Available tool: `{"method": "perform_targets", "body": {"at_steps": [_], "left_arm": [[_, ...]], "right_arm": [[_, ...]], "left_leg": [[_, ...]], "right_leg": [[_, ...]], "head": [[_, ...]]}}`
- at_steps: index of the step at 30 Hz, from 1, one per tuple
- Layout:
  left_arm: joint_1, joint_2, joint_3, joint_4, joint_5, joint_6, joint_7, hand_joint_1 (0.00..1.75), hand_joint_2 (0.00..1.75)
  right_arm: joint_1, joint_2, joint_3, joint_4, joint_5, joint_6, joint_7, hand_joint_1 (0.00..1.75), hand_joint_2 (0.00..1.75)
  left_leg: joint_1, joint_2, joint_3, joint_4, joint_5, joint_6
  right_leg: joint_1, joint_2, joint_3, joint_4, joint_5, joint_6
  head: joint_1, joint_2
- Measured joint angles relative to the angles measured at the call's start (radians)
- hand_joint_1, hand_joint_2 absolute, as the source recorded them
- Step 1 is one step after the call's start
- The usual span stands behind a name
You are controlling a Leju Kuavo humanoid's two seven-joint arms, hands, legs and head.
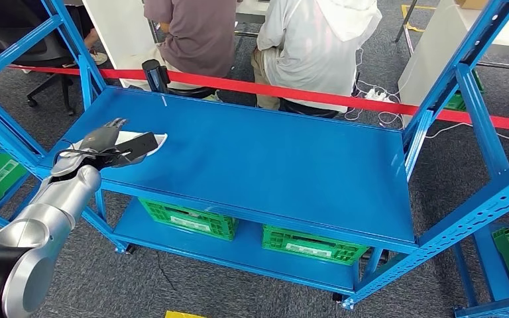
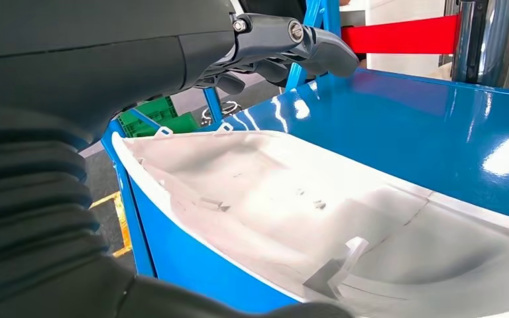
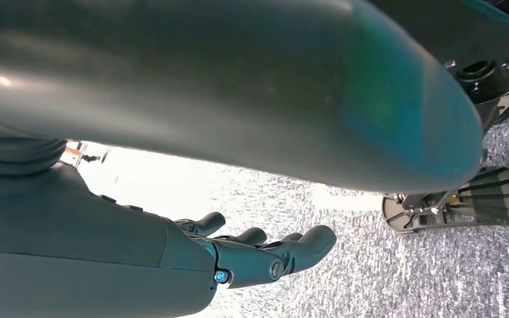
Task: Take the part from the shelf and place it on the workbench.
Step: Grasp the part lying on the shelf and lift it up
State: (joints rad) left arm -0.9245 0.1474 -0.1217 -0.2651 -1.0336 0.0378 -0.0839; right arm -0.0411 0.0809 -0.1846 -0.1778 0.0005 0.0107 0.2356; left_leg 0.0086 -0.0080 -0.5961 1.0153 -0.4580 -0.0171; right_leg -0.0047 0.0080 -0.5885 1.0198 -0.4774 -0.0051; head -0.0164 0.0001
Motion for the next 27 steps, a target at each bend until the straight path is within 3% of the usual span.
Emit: {"method": "perform_targets", "body": {"at_steps": [27], "left_arm": [[0.052, -0.002, -0.005, 0.008, -0.037, -0.004, 0.021, 0.00, 1.75]], "right_arm": [[-0.003, 0.000, 0.000, 0.000, 0.016, -0.004, 0.004, 0.00, 0.00]], "left_leg": [[0.000, 0.000, 0.000, 0.000, 0.000, 0.000]], "right_leg": [[0.000, 0.000, 0.000, 0.000, 0.000, 0.000]], "head": [[0.000, 0.000]]}}
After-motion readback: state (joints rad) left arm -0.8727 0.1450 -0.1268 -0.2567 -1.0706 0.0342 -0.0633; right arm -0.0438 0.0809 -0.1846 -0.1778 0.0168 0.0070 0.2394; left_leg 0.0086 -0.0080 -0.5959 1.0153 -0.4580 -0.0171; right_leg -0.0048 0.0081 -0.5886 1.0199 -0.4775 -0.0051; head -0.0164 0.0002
